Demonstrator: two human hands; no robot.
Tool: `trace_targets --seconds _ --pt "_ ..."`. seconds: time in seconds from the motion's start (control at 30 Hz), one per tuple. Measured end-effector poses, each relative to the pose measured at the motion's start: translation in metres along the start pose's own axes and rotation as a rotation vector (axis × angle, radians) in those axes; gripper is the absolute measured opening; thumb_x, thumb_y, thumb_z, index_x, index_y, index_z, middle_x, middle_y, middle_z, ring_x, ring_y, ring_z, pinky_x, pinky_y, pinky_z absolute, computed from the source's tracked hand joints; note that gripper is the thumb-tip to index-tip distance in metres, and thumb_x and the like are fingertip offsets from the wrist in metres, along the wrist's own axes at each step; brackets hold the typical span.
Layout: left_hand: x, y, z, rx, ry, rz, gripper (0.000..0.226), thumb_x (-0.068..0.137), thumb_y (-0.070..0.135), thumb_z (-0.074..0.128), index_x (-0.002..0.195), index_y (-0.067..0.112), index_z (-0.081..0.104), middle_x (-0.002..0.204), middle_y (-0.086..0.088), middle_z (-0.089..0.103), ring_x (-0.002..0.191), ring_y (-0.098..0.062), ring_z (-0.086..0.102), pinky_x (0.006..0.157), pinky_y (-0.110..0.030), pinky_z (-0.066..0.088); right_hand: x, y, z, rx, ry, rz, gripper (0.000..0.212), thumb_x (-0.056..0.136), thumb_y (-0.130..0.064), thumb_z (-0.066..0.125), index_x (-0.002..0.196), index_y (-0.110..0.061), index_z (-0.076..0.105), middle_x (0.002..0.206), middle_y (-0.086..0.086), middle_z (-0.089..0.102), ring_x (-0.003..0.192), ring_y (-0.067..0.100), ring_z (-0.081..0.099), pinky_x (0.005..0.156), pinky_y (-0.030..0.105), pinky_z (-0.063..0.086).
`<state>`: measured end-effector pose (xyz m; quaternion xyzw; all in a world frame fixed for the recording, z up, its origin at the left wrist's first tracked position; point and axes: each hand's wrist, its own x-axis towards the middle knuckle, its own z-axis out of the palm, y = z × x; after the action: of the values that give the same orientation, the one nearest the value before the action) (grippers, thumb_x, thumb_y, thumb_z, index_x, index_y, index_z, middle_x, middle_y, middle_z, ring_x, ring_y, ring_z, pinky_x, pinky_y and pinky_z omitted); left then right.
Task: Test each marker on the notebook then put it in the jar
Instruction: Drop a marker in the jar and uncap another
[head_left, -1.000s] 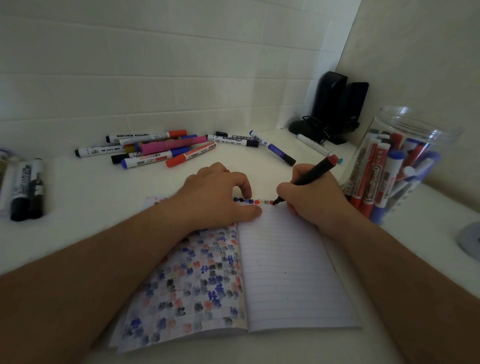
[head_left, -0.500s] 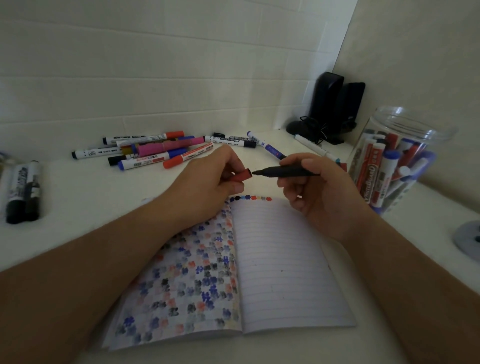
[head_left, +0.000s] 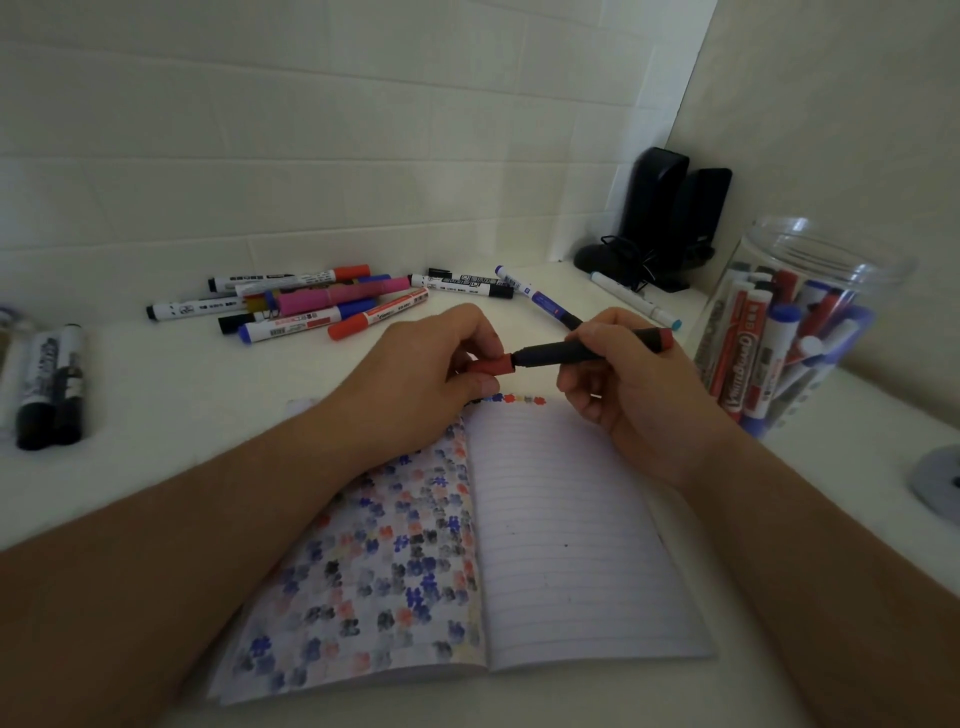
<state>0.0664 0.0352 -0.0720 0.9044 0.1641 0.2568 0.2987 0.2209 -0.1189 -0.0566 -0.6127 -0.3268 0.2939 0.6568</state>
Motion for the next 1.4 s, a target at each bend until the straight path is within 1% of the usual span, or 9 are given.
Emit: trace_targets --seconds 0.27,0.5,0.73,0.93,1.03,1.1,1.2,1.27,1.4 --pt "-0.002 0.004 -0.003 -0.048 0.074 -0.007 0.025 0.09 0.02 0.078 0.101 0.037 0.062 0.093 0.025 0.064 0.091 0.017 0.058 0.078 0.001 0.041 -0.003 0.0 0.003 0.044 -0.016 0.009 0.017 0.103 -0.017 0.06 0.088 -0.011 0.064 0.074 0.016 0.069 0.068 0.024 0.055 0.064 0.034 0.041" --pt "-0.003 0.008 -0.003 -0.049 0.105 -0.006 0.027 0.087 0.022 0.08 0.099 0.041 0.065 0.096 0.023 0.068 0.092 0.008 0.062 0.085 -0.01 0.05 -0.005 -0.001 0.004 0.056 -0.007 0.002 0.017 0.104 -0.018 0.058 0.092 -0.008 0.064 0.074 0.015 0.07 0.063 0.02 0.057 0.061 0.03 0.044" --pt "-0.002 0.011 -0.006 -0.061 0.16 0.009 0.034 0.086 0.011 0.08 0.105 0.036 0.068 0.095 0.023 0.069 0.093 0.009 0.064 0.085 -0.004 0.047 -0.006 0.004 0.013 0.109 -0.003 -0.005 0.021 0.106 -0.019 0.057 0.089 -0.009 0.063 0.072 0.013 0.07 0.06 0.016 0.057 0.056 0.024 0.046" --pt "-0.003 0.009 -0.014 -0.214 0.172 -0.026 0.042 0.086 0.013 0.081 0.115 0.039 0.066 0.095 0.021 0.075 0.093 0.009 0.068 0.084 -0.008 0.05 -0.014 -0.005 0.021 -0.01 0.005 -0.117 0.013 0.103 -0.018 0.062 0.105 -0.005 0.067 0.083 0.011 0.073 0.07 0.016 0.065 0.059 0.023 0.051" --pt "-0.008 0.015 -0.011 -0.316 0.149 0.033 0.034 0.081 0.015 0.085 0.102 0.035 0.067 0.093 0.02 0.075 0.091 0.006 0.071 0.081 -0.01 0.053 -0.024 -0.008 0.034 -0.184 0.025 -0.227 0.014 0.1 -0.011 0.067 0.109 -0.02 0.071 0.086 0.0 0.073 0.077 0.015 0.066 0.069 0.028 0.055" --pt "-0.01 0.015 -0.007 -0.324 0.089 0.086 0.029 0.081 0.021 0.086 0.1 0.031 0.068 0.096 0.02 0.074 0.094 0.003 0.071 0.084 -0.016 0.056 -0.03 -0.007 0.04 -0.357 0.013 -0.296 0.016 0.1 -0.022 0.065 0.102 -0.037 0.069 0.093 -0.007 0.074 0.085 0.015 0.068 0.077 0.035 0.058" --pt "-0.012 0.01 -0.006 -0.229 0.006 0.107 0.032 0.082 0.039 0.082 0.109 0.042 0.064 0.107 0.025 0.069 0.105 0.007 0.064 0.089 -0.021 0.054 -0.042 -0.029 0.031 -0.483 -0.013 -0.317 0.011 0.105 -0.025 0.054 0.108 -0.031 0.063 0.101 -0.004 0.075 0.094 0.017 0.071 0.087 0.044 0.059" --pt "-0.011 0.007 -0.005 -0.157 -0.04 0.091 0.035 0.085 0.047 0.077 0.116 0.044 0.061 0.113 0.03 0.064 0.108 0.011 0.059 0.089 -0.019 0.051 -0.05 -0.058 0.014 -0.485 0.01 -0.355 0.016 0.11 -0.016 0.047 0.113 -0.026 0.06 0.091 0.0 0.074 0.089 0.018 0.072 0.083 0.042 0.061" --pt "-0.011 0.008 -0.004 -0.095 -0.055 0.116 0.03 0.09 0.049 0.069 0.118 0.043 0.059 0.11 0.034 0.057 0.105 0.017 0.053 0.087 -0.012 0.045 -0.064 -0.138 -0.033 -0.608 0.273 -0.525 0.02 0.111 -0.019 0.045 0.117 -0.033 0.058 0.068 0.005 0.058 0.057 0.018 0.053 0.051 0.03 0.047"
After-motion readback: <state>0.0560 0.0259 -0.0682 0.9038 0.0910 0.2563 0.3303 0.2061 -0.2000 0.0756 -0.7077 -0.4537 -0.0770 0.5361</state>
